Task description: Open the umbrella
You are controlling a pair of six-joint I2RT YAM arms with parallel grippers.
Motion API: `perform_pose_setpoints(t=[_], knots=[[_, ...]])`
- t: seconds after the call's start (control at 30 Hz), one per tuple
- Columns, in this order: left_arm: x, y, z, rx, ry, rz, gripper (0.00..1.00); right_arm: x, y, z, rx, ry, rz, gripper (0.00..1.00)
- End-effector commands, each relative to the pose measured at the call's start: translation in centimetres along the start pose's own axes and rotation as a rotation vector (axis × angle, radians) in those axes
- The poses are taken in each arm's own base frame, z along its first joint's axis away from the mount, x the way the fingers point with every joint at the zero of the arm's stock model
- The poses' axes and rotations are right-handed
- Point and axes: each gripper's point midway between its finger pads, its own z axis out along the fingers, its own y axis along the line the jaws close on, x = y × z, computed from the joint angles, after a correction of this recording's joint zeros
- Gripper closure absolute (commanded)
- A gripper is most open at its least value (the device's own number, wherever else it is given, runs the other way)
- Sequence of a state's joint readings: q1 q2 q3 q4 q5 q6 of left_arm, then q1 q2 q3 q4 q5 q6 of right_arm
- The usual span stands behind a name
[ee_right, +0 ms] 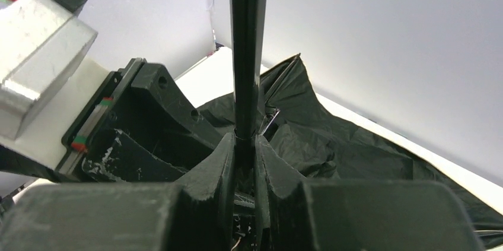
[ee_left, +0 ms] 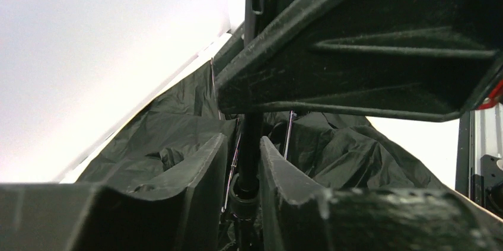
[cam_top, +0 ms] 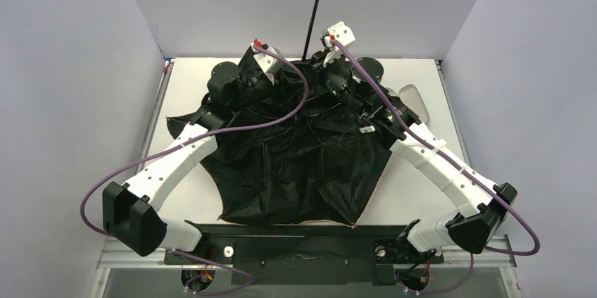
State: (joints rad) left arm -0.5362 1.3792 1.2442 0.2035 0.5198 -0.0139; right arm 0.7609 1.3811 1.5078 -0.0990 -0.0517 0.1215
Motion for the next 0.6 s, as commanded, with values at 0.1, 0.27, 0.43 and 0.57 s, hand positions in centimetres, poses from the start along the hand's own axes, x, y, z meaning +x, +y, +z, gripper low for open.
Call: perform_pose_setpoints(t=[0.1, 0.27, 0.43, 0.57], knots=[[4.5, 2.7, -0.6, -0.073, 0.094, 0.076, 0.83, -8.2, 0.1, -2.5, 0.005, -0.233, 0.010, 1.00], [9.7, 2.7, -1.3, -0.044, 0.173, 0.062, 0.83, -9.7, -0.9, -2.9, 0.033, -0.268, 0.005, 1.00], [14.0, 4.2, -1.6, -0.062, 0.257, 0.028, 0.81, -11.5, -2.1, -3.2, 0.058, -0.310, 0.004, 1.00], [16.4, 5.4, -1.9, -0.080, 0.304, 0.021, 0.78, -13.0, -2.7, -3.6, 0.067, -0.344, 0.008, 1.00]])
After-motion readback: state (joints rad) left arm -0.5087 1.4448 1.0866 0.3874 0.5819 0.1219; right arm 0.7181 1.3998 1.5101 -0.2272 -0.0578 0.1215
